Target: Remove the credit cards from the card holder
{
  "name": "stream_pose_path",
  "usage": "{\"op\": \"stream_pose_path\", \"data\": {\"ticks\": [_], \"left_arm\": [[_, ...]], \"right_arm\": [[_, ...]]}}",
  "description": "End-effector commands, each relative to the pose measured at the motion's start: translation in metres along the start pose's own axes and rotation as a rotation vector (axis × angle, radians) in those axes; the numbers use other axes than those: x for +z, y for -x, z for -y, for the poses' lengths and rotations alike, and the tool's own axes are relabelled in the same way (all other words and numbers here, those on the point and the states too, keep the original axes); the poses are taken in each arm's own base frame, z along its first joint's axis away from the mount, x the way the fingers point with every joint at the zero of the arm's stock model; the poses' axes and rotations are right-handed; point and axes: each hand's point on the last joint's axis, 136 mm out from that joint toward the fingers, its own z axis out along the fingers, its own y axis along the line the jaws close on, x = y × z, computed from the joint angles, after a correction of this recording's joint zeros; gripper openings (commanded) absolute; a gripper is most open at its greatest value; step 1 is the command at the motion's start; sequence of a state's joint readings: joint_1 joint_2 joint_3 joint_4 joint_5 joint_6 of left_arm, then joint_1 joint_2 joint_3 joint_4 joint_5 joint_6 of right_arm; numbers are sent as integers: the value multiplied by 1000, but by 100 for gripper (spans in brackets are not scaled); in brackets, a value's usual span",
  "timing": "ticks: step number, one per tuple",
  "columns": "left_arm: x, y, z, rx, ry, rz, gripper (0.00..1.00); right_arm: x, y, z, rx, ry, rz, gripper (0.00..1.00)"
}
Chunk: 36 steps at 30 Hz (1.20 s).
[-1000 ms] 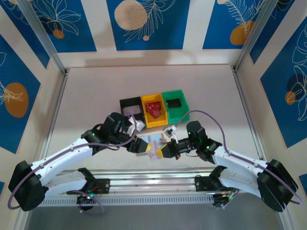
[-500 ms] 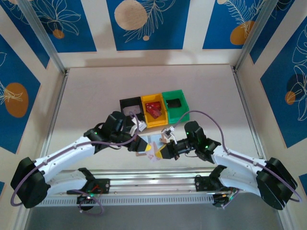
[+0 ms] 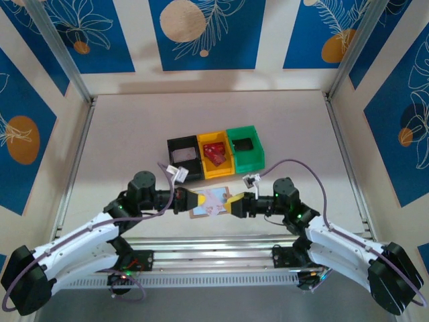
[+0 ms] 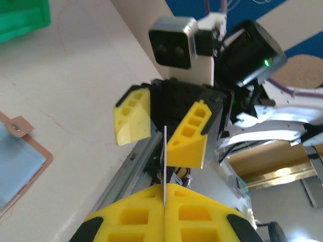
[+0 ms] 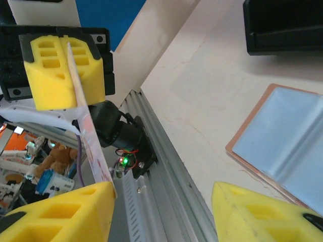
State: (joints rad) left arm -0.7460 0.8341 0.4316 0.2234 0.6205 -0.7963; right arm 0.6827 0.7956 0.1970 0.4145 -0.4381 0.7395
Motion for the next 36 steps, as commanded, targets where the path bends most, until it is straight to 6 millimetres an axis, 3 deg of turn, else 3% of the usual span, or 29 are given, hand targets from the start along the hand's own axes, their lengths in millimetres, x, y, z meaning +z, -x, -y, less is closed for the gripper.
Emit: {"op": "stream_pose_path", "data": {"ticks": [1,7,18,36], "left_arm": [[-3,24,5,-12,-18,122,0],[-2,28,-2,-81,-42,189,0],[2,28,0,-139,-98,198,0],[11,22,-1,-149,-111,158,0]], "right_arm": [[-2,13,-8,-39,10,121,55],[2,10,-21,-98,23,141,55],[2,25,-22,-69,13,232,53],[6,41,-29,-48,13,281,25]]}}
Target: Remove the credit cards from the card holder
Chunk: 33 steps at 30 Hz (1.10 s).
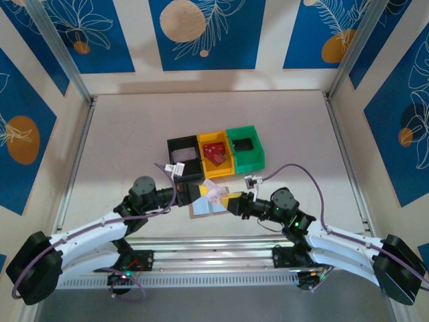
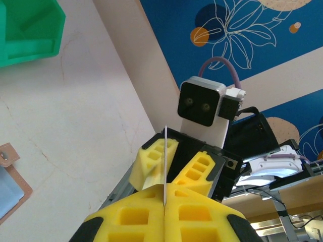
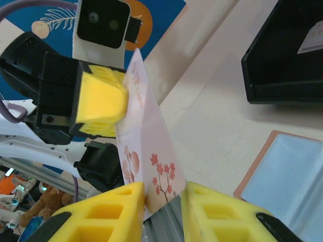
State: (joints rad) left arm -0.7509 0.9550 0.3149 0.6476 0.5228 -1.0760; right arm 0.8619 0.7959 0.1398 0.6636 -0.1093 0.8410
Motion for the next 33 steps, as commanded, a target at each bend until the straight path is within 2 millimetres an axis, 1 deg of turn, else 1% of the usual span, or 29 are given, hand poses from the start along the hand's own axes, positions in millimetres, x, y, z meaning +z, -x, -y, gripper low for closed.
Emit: {"op": "stream_pose_path", "data": {"ticks": [1,6,11,15,17,18,21,22,24,25,28,30,33], "left_arm": [[0,-2,10,18,-45,-15,0],[1,-4,7,16,-35,-20,0],[2,-4,6,17,-32,-24,0],[1,-5,5,21,-21,-26,1],[0,-6,3,25,-9,-30,3],[0,-7,2,28,-3,-32,6],[-3,-10,-1,44,19,-39,33],[-5,-10,0,56,20,-41,46],[-10,-11,3,85,27,-52,78],[-13,-13,4,103,36,-62,100],[-25,-15,4,167,94,-79,100],[-35,-15,4,214,136,-73,100],[-49,-17,9,254,156,-59,100]], "right_arm": [[2,21,-13,-24,25,69,25],[2,22,-17,-25,36,74,24],[3,22,-22,-38,57,61,14],[1,21,-17,-36,30,62,6],[-1,21,-13,-33,8,72,1],[-2,21,-12,-34,4,78,0],[-6,21,-11,-35,-1,82,0],[-7,21,-12,-40,1,79,0],[-10,20,-14,-53,2,67,0],[-11,19,-13,-63,-3,55,0],[-16,14,-16,-94,2,-3,0],[-19,10,-22,-104,37,-46,0],[-23,3,-26,-98,75,-121,0]]}}
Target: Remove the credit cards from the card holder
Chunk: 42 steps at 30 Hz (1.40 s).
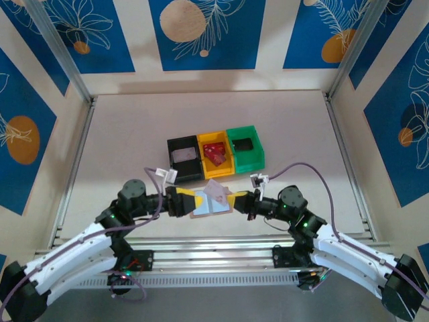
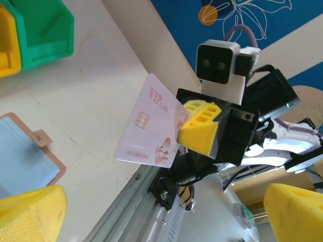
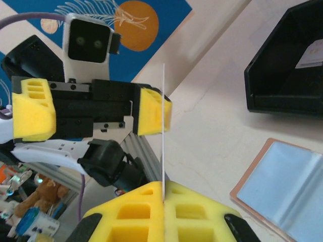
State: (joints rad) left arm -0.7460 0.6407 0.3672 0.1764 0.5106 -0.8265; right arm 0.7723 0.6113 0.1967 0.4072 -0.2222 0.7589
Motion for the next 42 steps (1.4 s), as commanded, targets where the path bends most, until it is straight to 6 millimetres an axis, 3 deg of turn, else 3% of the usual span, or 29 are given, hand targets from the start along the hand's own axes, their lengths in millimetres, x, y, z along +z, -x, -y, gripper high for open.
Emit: {"op": "stream_pose_path", "data": {"ticks": [1,4,7,10,21,28,34,42], "left_arm": [[-14,-6,-2,65,66,-35,100],[-21,-13,-3,81,122,-105,100],[-31,-12,-28,41,310,-118,100],[-36,-6,-40,39,408,-114,100],[-8,-14,6,182,78,-215,95],[-2,-15,43,158,-162,-219,84],[6,-27,39,85,-204,-298,73],[8,-25,48,76,-260,-302,56]], "right_arm": [[-6,-10,-16,-24,83,-116,0],[-10,-13,-16,-3,114,-149,0],[-12,-14,-20,8,151,-178,0],[-12,-14,-24,20,179,-214,0],[-4,-19,-40,54,303,-345,0],[-3,-23,-46,55,352,-385,0],[-2,-25,-52,34,380,-399,0],[2,-29,-55,27,393,-414,0]]}}
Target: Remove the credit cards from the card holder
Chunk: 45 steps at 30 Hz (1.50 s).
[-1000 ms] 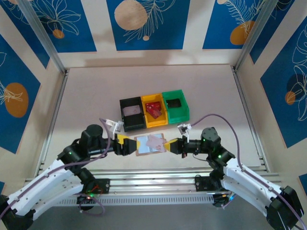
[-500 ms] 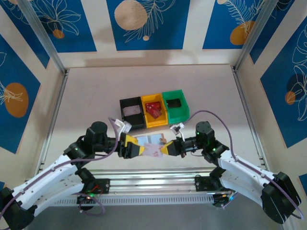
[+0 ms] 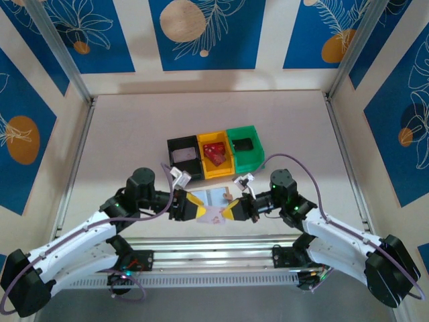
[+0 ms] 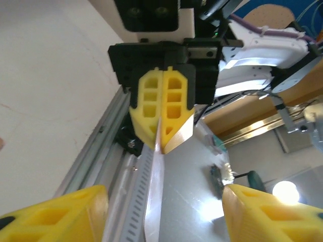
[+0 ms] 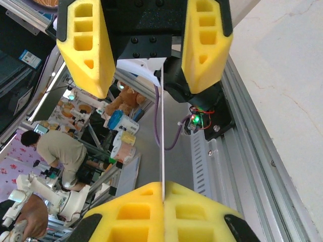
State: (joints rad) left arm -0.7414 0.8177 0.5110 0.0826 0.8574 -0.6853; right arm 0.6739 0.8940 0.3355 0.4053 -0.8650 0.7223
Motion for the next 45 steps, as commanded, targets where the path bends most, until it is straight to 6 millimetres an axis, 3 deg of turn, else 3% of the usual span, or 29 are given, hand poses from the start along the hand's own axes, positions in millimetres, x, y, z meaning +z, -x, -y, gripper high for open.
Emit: {"op": "stream_pose_path", "data": {"ticks": [1,8,17,26,30,39,43,45], "left_arm": [[0,1,12,29,-73,-8,52],[-1,-7,13,10,-96,-29,41],[0,-12,11,-3,-105,-51,36],[0,-13,10,5,-101,-55,16],[0,-12,10,11,-100,-50,1],[-2,-11,3,32,-27,-37,0],[-3,-9,-2,34,6,-29,0],[-4,-9,-4,35,22,-29,0]], "right_arm": [[1,8,-10,-62,24,3,0],[1,12,-8,-66,9,30,0],[2,13,-12,-68,21,20,0],[7,8,-14,-69,30,-10,0],[8,8,-11,-65,18,-9,0],[8,14,3,-27,-54,14,0],[2,19,14,-7,-122,64,30],[0,20,15,-7,-139,81,40]]}}
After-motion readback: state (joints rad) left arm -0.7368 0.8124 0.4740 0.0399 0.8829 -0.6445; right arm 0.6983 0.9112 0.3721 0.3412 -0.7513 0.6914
